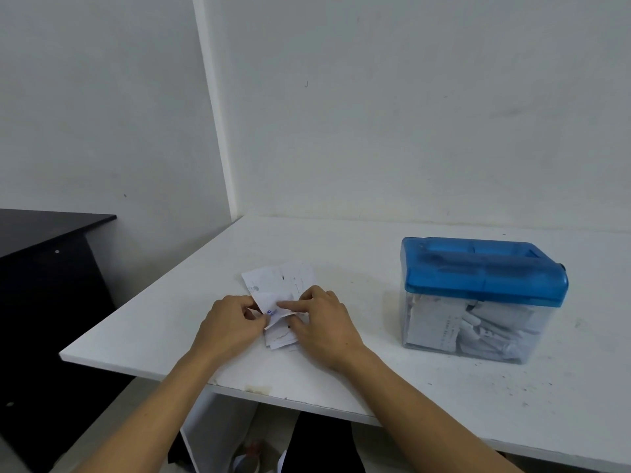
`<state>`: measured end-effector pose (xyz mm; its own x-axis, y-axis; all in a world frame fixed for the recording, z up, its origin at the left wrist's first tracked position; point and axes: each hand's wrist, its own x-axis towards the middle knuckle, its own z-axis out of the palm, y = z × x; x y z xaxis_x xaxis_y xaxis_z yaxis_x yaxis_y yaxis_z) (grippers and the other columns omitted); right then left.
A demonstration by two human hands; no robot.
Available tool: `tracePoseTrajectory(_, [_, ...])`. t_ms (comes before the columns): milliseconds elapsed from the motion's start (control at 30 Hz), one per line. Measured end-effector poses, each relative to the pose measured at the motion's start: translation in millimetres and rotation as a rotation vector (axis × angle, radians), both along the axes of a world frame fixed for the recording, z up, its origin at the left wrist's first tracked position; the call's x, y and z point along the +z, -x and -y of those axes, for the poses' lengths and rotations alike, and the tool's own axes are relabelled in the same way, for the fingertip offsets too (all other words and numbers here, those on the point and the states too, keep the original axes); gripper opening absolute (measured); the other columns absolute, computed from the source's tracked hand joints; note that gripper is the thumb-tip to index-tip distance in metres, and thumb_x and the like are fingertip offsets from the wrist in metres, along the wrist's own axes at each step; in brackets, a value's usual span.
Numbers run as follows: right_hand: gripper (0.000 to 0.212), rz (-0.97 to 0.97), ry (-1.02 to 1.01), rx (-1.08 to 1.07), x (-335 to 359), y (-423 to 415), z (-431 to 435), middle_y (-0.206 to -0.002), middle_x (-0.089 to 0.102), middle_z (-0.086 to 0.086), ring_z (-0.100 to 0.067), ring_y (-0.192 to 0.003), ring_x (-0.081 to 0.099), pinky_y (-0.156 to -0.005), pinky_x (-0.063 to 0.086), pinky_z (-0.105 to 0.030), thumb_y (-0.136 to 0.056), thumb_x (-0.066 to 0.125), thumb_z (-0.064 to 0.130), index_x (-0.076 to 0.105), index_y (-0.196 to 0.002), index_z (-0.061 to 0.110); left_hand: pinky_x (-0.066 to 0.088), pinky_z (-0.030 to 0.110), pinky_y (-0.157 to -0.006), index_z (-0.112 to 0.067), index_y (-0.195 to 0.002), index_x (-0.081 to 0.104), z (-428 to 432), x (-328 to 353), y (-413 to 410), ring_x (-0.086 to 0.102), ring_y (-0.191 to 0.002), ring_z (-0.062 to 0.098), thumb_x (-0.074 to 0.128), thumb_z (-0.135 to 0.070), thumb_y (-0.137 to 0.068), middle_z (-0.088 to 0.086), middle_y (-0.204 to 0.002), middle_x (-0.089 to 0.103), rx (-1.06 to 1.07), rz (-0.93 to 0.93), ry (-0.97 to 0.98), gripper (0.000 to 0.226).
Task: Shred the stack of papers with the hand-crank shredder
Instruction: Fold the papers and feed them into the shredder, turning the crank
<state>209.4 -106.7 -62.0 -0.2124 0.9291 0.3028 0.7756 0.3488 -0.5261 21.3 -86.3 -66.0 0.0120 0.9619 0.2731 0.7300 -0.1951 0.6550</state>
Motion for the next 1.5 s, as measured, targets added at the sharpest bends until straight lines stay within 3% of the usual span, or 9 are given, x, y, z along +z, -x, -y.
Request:
tracePoseTrajectory(167, [0.037,0.005,0.003,0.005,0.3,-0.3,0.2,-0.109,0.048,0.009,-0.015,-0.109,0.044,-0.1,0.038,-0.031,-0.102,0.046,0.035,0.059,-0.136,0.042,0.05,0.027,-0.063,-0.039,-0.085,0.07,-3.3,2.0,-7.2,0.065,-0.073,0.01,0.073,-0.043,-0.089,-0.018,-0.076,0.07,0.027,-0.029,-0.006,0.006])
tracePoseTrajectory(367, [0.036,-0.069,0.025,0.004,0.1,-1.6,0.7,-0.11,0.051,0.008,-0.015,-0.108,0.044,-0.099,0.039,-0.032,-0.101,0.048,0.034,0.062,-0.133,0.038,0.048,0.026,-0.059,-0.034,-0.08,0.077,-2.9,0.8,-6.3,0.064,-0.067,0.008,0.071,-0.05,-0.088,-0.016,-0.068,0.071,0.047,0.022,0.0,0.019])
tracePoseTrajectory(533, [0.028,-0.143,0.032,0.004,2.7,-3.1,4.1,-0.11,0.054,0.009,-0.013,-0.108,0.048,-0.098,0.042,-0.032,-0.094,0.055,0.033,0.065,-0.121,0.033,0.031,0.028,-0.053,-0.018,-0.057,0.069,-3.7,0.3,-7.4,0.044,-0.046,0.012,0.066,-0.051,-0.091,-0.005,-0.046,0.055,0.077,0.067,0.001,0.048])
tracePoseTrajectory(667, [0.017,-0.194,0.033,-0.019,5.5,-4.4,6.6,-0.105,0.056,0.008,-0.014,-0.099,0.05,-0.092,0.047,-0.035,-0.09,0.06,0.033,0.053,-0.103,0.025,0.037,0.031,-0.053,-0.011,-0.062,0.071,-3.5,1.1,-7.8,0.058,-0.053,0.024,0.055,-0.073,-0.086,0.001,-0.054,0.064,0.122,0.071,0.003,0.068])
tracePoseTrajectory(800, [0.034,-0.242,0.075,-0.027,6.1,-4.2,6.7,-0.103,0.055,0.007,-0.015,-0.098,0.053,-0.09,0.047,-0.034,-0.089,0.063,0.035,0.046,-0.118,0.028,0.033,0.031,-0.054,-0.004,-0.06,0.064,0.2,4.7,-8.2,0.046,-0.048,0.018,0.047,-0.081,-0.078,0.0,-0.046,0.054,0.115,0.074,0.007,0.08])
tracePoseTrajectory(933, [0.047,-0.18,0.051,-0.01,5.9,-4.3,5.9,-0.112,0.054,0.007,-0.015,-0.106,0.052,-0.097,0.046,-0.035,-0.092,0.06,0.038,0.046,-0.137,0.035,0.026,0.029,-0.054,-0.018,-0.047,0.045,8.8,9.9,-11.9,0.033,-0.045,0.011,0.052,-0.076,-0.079,-0.008,-0.039,0.035,0.079,0.046,0.007,0.067])
tracePoseTrajectory(1267, [0.017,-0.278,0.038,-0.048,8.5,-4.7,4.2,-0.08,0.063,0.006,-0.012,-0.079,0.059,-0.079,0.052,-0.033,-0.095,0.058,0.028,0.074,-0.099,0.026,0.04,0.033,-0.063,-0.033,-0.067,0.068,12.3,8.5,-10.2,0.054,-0.06,0.015,0.039,-0.088,-0.08,-0.011,-0.055,0.058,-0.004,0.15,0.0,0.063])
tracePoseTrajectory(1367, [0.019,-0.381,0.019,-0.049,9.6,-6.5,6.5,-0.085,0.068,0.015,-0.006,-0.084,0.063,-0.08,0.051,-0.022,-0.096,0.059,0.025,0.077,-0.105,0.025,0.045,0.027,-0.07,-0.023,-0.079,0.07,13.8,10.5,-7.4,0.063,-0.077,0.017,0.036,-0.069,-0.093,-0.003,-0.075,0.068,0.093,0.25,-0.1,0.058])
tracePoseTrajectory(1500, [0.021,-0.532,-0.055,-0.034,11.9,-6.4,10.0,-0.091,0.072,0.02,0.002,-0.089,0.065,-0.083,0.049,-0.012,-0.097,0.061,0.026,0.077,-0.112,0.028,0.05,0.035,-0.073,-0.012,-0.062,0.069,23.7,20.9,-9.7,0.062,-0.066,0.022,0.035,-0.052,-0.104,0.004,-0.062,0.065,0.202,0.247,-0.052,0.067])
